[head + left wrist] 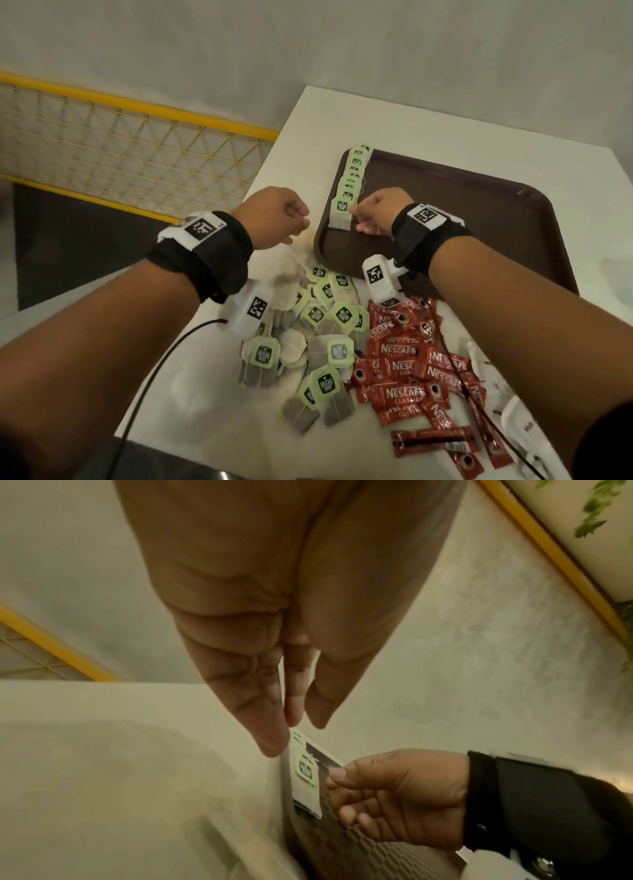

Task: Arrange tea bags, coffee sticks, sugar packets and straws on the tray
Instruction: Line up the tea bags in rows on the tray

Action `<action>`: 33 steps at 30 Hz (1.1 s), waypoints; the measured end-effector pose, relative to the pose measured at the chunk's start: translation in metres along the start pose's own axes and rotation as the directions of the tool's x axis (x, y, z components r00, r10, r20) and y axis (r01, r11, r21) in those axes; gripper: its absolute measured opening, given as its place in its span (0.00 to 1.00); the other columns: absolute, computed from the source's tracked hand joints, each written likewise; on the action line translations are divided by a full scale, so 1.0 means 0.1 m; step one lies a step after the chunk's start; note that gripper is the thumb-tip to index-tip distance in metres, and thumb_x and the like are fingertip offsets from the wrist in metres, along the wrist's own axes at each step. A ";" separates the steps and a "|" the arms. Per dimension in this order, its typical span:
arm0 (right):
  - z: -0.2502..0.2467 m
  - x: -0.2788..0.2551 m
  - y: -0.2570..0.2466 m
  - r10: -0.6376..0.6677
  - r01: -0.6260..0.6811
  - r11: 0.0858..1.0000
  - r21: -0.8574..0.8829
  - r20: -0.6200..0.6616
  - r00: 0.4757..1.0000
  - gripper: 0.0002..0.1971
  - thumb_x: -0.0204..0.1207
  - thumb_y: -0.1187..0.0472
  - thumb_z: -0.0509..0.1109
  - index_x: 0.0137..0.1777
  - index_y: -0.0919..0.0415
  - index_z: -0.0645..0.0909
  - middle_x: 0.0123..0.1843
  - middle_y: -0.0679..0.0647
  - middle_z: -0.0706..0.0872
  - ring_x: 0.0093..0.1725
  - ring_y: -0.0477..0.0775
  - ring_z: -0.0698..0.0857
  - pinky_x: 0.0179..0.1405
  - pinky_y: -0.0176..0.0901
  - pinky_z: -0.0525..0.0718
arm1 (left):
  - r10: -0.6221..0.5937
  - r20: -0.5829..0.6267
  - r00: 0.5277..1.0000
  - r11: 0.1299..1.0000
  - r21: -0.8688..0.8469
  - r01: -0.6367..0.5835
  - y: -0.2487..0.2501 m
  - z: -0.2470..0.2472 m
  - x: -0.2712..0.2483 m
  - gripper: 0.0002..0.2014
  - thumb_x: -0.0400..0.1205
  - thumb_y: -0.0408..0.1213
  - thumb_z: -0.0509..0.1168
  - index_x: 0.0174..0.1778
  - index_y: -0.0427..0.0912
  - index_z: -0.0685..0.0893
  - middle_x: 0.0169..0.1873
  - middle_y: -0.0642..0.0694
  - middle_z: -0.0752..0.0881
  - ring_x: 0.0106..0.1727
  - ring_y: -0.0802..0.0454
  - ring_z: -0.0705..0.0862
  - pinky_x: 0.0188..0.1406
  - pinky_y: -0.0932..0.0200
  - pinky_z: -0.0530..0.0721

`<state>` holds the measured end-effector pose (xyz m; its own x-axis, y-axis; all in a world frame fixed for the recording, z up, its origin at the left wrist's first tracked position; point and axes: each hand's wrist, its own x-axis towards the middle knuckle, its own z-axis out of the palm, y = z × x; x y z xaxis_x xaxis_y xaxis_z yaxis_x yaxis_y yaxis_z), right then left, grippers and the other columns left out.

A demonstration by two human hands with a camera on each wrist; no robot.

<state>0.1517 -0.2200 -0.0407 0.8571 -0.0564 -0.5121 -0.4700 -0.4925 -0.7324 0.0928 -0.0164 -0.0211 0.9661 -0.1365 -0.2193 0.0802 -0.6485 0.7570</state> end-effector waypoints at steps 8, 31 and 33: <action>-0.07 -0.92 0.15 -0.273 0.416 0.782 -0.463 0.346 0.898 0.11 0.73 0.49 0.77 0.48 0.55 0.85 0.43 0.53 0.90 0.40 0.50 0.89 0.43 0.45 0.89 | -0.016 0.090 0.996 0.943 0.331 -0.015 -0.30 -0.17 -0.67 0.21 0.82 0.54 0.67 0.68 0.48 0.80 0.61 0.50 0.83 0.55 0.50 0.85 0.55 0.52 0.83; 0.30 -1.31 0.49 -0.276 0.413 0.524 -0.745 0.310 0.910 0.26 0.65 0.45 0.81 0.51 0.68 0.85 0.42 0.56 0.86 0.41 0.56 0.84 0.43 0.46 0.81 | -0.185 0.044 0.982 0.882 0.448 0.146 -0.45 0.25 -0.99 0.31 0.72 0.60 0.75 0.61 0.40 0.78 0.53 0.46 0.80 0.51 0.48 0.78 0.44 0.56 0.73; 0.29 -1.29 0.51 -0.284 0.426 0.575 -0.698 0.318 0.905 0.25 0.65 0.48 0.82 0.49 0.71 0.85 0.35 0.55 0.80 0.34 0.53 0.77 0.36 0.43 0.76 | -0.205 0.031 0.978 0.893 0.416 0.173 -0.45 0.24 -0.98 0.31 0.70 0.60 0.76 0.55 0.38 0.80 0.48 0.45 0.80 0.48 0.46 0.78 0.45 0.54 0.75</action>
<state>0.0111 -0.2128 -0.0244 0.8419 0.3647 -0.3978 0.2419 -0.9139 -0.3260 -0.0117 0.0081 -0.0488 0.9211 -0.0241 -0.3886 0.1370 -0.9142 0.3814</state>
